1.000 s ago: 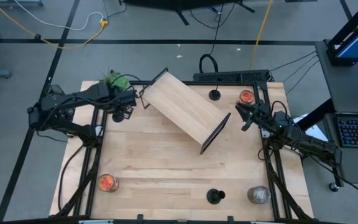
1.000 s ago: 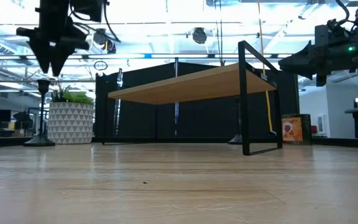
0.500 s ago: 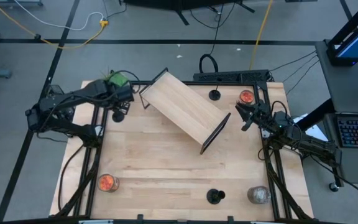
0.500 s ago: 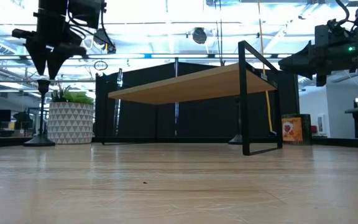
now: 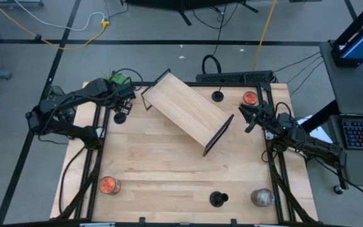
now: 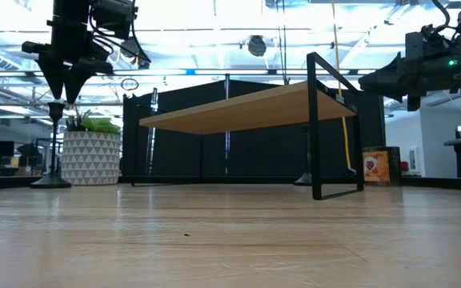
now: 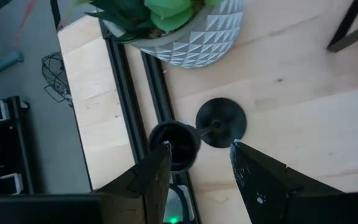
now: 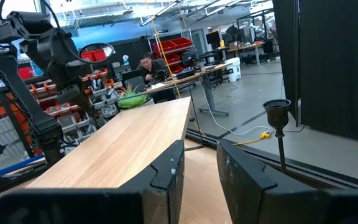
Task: Pick & Place candle stick holders
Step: Put the top left black candlestick on the shelf
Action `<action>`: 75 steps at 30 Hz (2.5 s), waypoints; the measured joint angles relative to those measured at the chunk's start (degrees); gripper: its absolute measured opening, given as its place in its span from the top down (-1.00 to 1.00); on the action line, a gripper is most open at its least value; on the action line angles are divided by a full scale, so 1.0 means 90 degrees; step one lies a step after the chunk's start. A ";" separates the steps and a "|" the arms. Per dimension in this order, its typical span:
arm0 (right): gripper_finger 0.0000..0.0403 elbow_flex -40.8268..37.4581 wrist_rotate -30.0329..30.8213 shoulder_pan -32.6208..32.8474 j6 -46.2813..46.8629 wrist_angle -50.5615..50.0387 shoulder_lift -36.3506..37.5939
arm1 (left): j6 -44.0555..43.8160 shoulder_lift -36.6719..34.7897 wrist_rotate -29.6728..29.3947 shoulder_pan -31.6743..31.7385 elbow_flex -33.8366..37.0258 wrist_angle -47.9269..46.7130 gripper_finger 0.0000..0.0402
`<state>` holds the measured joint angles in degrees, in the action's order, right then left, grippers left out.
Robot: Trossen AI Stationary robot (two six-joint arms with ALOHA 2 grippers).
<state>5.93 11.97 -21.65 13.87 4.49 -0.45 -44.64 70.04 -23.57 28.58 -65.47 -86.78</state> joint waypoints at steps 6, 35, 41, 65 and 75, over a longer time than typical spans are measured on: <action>0.55 0.0000 0.0000 -0.0001 0.0000 0.0000 0.0000 | 0.0063 0.0002 0.0006 0.0088 0.0252 0.0081 0.12; 0.55 0.0000 0.0000 0.0000 0.0000 0.0001 0.0000 | 0.0737 -0.0010 0.0367 0.0659 0.0778 0.1023 0.92; 0.55 0.0000 -0.0002 0.0000 0.0417 0.0127 0.0002 | 0.0803 -0.0001 0.0467 0.0716 0.0780 0.1145 0.91; 0.55 0.0002 -0.1365 0.0000 0.2056 0.3276 -0.0721 | 0.0063 -0.0344 0.3226 -0.1156 -0.1249 0.0772 0.93; 0.55 0.1116 -0.2362 0.0007 0.1639 0.3906 -0.2988 | -0.1224 0.0243 0.3476 -0.2743 -0.2934 0.1291 0.93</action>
<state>15.98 -9.29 -21.58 28.62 39.65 -27.34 -55.66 72.22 7.71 3.89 -91.88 -75.16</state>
